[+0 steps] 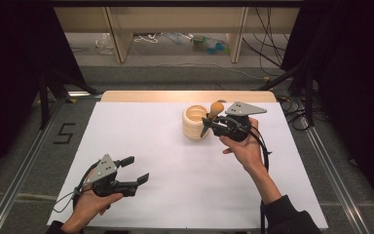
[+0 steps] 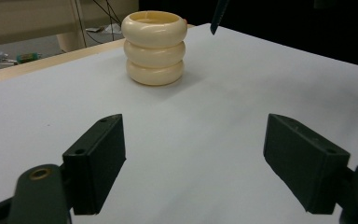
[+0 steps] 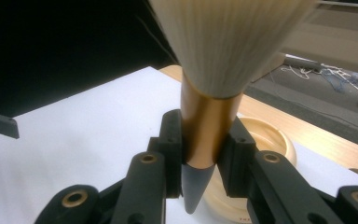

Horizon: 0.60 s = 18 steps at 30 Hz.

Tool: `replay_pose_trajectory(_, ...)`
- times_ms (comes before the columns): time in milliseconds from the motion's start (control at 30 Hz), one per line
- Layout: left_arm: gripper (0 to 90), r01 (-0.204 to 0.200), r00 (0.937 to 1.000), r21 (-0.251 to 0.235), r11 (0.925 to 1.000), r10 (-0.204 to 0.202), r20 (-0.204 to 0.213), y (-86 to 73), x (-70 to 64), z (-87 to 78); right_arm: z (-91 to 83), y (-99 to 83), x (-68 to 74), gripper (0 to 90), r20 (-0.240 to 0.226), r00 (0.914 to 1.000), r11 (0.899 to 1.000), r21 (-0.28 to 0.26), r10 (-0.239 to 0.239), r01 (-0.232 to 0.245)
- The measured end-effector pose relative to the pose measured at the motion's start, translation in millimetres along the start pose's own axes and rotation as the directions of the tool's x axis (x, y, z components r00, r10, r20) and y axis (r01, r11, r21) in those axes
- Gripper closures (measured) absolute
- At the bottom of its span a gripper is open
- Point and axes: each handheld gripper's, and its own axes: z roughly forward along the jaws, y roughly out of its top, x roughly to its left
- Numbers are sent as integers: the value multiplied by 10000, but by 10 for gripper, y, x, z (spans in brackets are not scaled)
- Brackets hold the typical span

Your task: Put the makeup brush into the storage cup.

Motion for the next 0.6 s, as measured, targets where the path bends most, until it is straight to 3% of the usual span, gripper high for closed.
replay_pose_trajectory(333,210,61,10000,35,10000,-61,-6,4,-10,5,35,28,-44,737,45,10000,9999,67,89,-90)
replay_pose_trajectory(400,210,-180,9998,33,9998,179,48,11,4,5,33,41,-61,737,35,9999,9998,141,139,-140)
replay_pose_trajectory(600,210,-62,10000,69,10000,62,5,4,-7,9,43,103,-114,737,113,9999,9999,103,100,-101)
